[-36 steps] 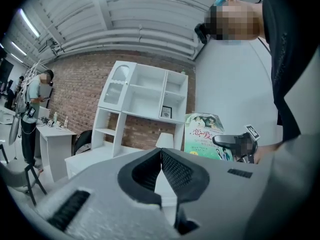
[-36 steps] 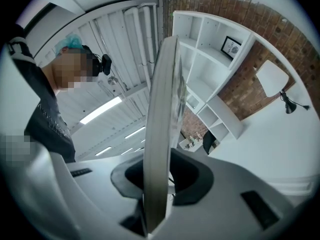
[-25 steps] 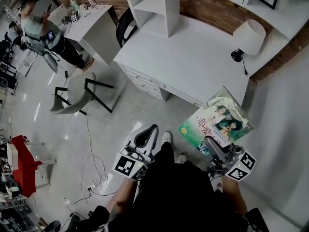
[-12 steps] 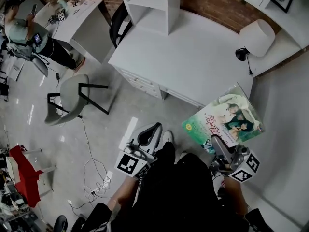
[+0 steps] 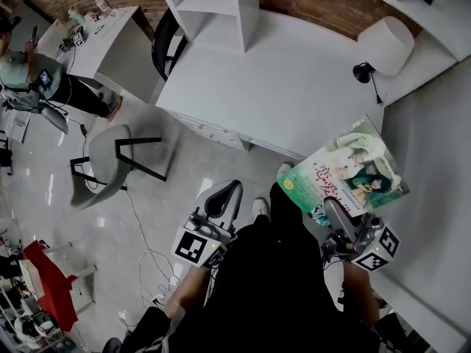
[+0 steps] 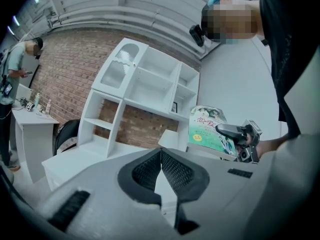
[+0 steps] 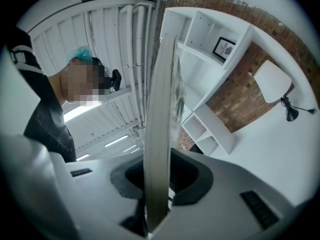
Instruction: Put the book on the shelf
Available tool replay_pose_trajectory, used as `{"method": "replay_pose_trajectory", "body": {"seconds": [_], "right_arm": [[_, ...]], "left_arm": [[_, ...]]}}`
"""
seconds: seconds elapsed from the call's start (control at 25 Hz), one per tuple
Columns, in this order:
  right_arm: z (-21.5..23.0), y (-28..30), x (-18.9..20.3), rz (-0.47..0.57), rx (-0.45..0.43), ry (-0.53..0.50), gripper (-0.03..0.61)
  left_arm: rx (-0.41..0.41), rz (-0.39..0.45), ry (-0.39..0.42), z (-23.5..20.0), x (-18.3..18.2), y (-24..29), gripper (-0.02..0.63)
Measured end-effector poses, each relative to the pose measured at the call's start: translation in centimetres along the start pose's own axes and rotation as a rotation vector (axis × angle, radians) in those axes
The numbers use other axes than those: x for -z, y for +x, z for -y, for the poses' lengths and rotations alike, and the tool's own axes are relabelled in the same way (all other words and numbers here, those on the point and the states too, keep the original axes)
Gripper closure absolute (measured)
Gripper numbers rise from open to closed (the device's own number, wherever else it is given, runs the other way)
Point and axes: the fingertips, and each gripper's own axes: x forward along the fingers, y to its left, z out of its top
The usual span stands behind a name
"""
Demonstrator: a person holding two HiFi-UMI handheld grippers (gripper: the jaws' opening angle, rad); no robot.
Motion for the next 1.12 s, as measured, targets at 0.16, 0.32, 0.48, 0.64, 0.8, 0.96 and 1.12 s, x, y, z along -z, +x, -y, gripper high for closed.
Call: {"method": "replay_pose_trajectory", "body": {"seconds": [0.16, 0.32, 0.48, 0.64, 0.8, 0.96, 1.12], "right_arm": [[1.2, 0.4, -0.8, 0.012, 0.001, -0.008, 0.499], [1.9, 1.5, -1.4, 0.024, -0.009, -0.014, 0.499], [3.0, 2.4, -2.2, 0.023, -0.024, -0.005, 0.499], [4.8, 3.5, -2.9, 0.013, -0.03, 0.01, 0.499], [6.7, 4.7, -3.5, 0.002, -0.036, 0.018, 0.499], [9.0, 6.2, -5.7, 0.003, -0.034, 0.021, 0.499], [13.0, 10.4, -10.0, 0.002, -0.056, -0.007, 0.499]], "left_arm": [[0.015, 0.003, 0.04, -0.1, -1.5, 1.1, 0.595], [0.017, -0.003, 0.063, -0.8, -2.6, 2.2, 0.595], [0.035, -0.007, 0.083, -0.7, -3.8, 4.2, 0.595], [0.03, -0.014, 0.084, -1.4, -4.3, 6.4, 0.595], [0.029, -0.012, 0.087, -2.4, -4.9, 8.9, 0.595], [0.038, -0.021, 0.097, -3.2, -6.3, 12.2, 0.595], [0.036, -0.014, 0.084, -6.0, -9.3, 18.2, 0.595]]}}
